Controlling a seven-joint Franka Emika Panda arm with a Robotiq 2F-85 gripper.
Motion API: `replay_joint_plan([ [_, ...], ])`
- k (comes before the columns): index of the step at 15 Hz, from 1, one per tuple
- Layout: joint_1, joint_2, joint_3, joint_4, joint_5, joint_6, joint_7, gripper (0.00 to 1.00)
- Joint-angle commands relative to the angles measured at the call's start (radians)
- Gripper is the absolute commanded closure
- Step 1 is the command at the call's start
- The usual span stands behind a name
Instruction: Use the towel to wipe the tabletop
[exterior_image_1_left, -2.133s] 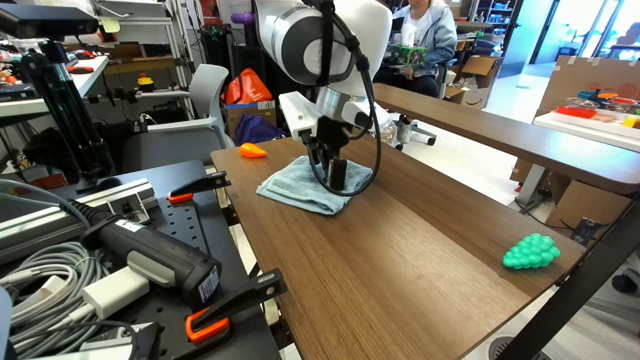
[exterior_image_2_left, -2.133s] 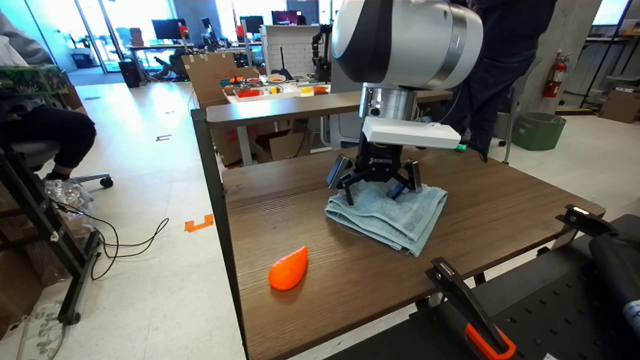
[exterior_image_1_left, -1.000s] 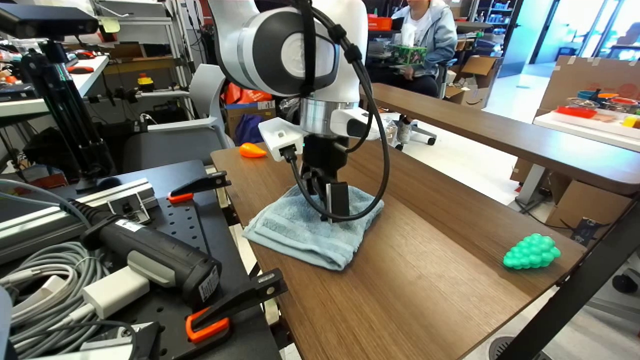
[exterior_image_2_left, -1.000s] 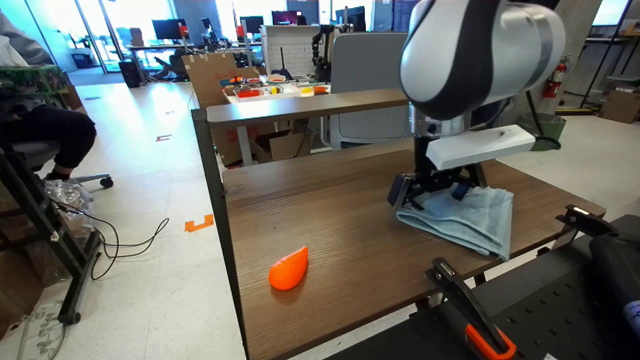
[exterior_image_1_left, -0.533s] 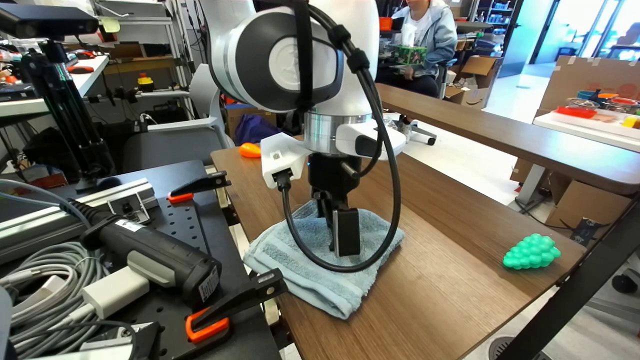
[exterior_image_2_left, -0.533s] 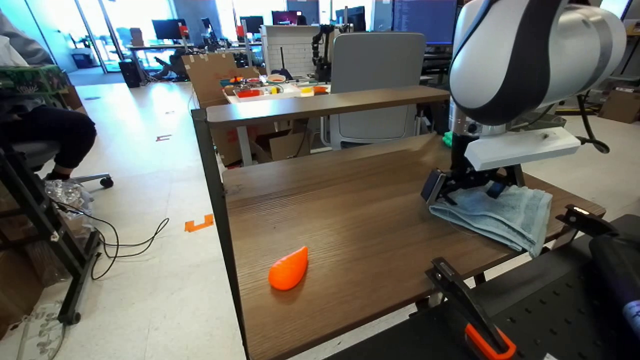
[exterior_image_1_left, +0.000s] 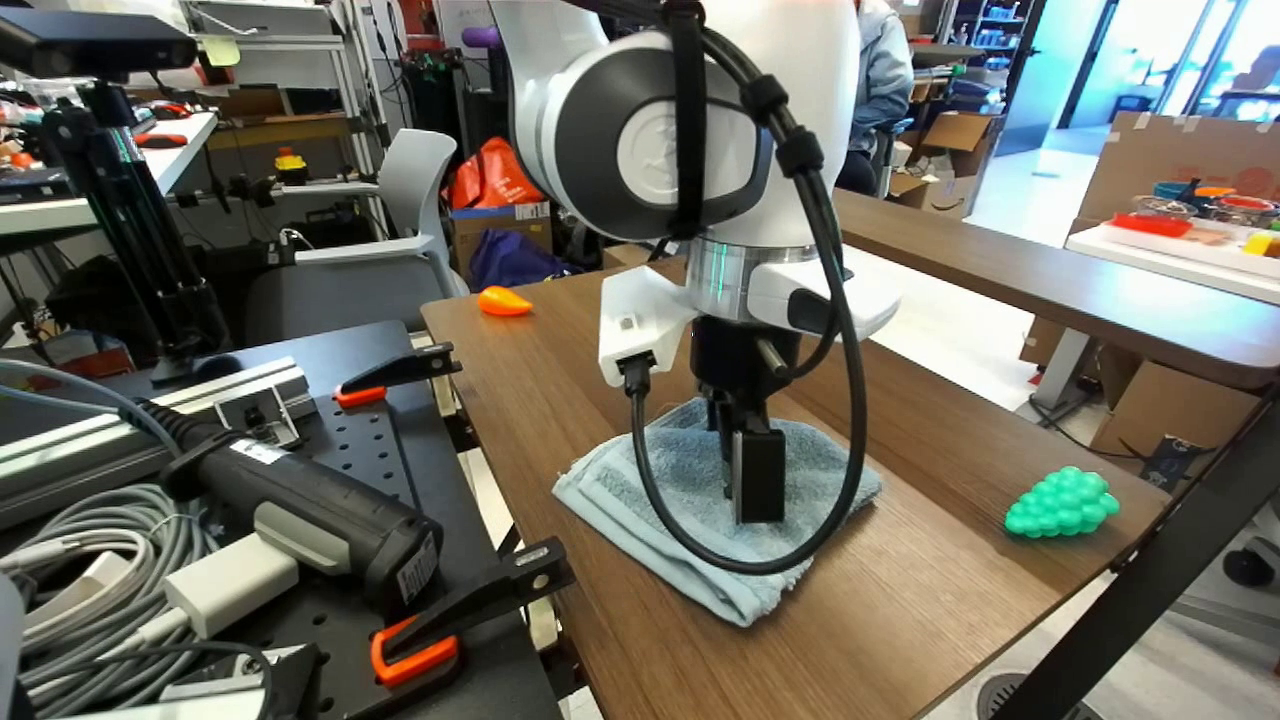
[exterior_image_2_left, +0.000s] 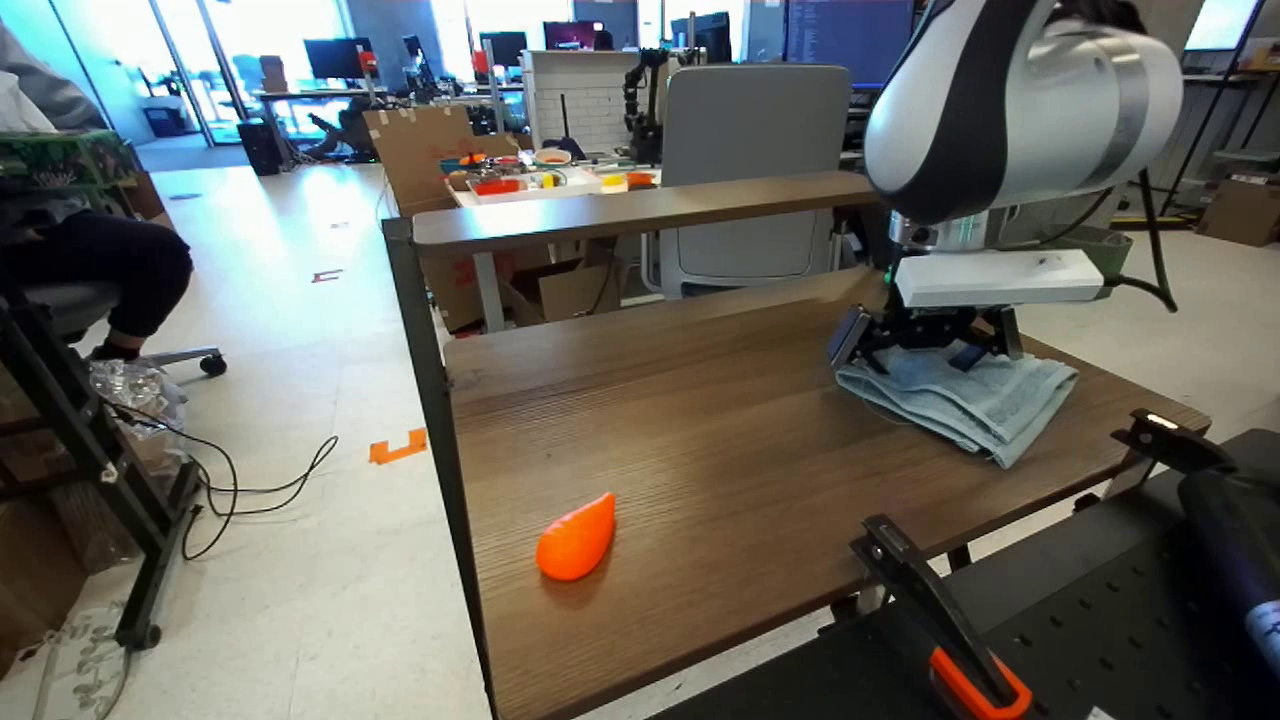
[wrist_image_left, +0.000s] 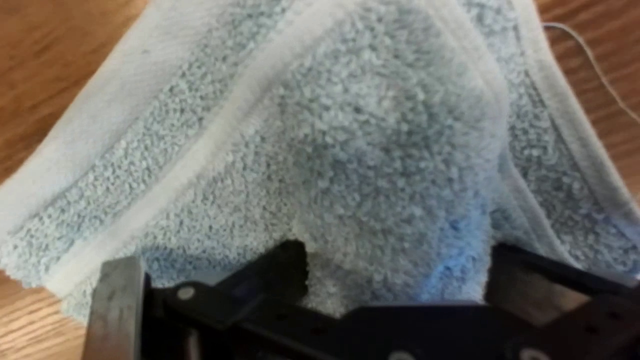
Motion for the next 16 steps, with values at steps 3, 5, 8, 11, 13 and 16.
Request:
replay_joint_plan([
  [3,0.027,0.214,0.042,0.281,0.028,-0.075,0.083,0.0],
  [5,0.031,0.245,0.06,0.37,0.029,-0.129,0.096,0.0],
  [8,0.03,0.244,0.108,0.443,0.039,-0.176,0.086,0.0],
  [11,0.05,0.223,0.157,0.46,0.044,-0.167,0.073,0.0],
  [13,0.075,0.187,0.188,0.415,0.04,-0.129,0.058,0.0],
  [16,0.16,0.171,0.197,0.385,0.017,-0.075,0.087,0.0],
])
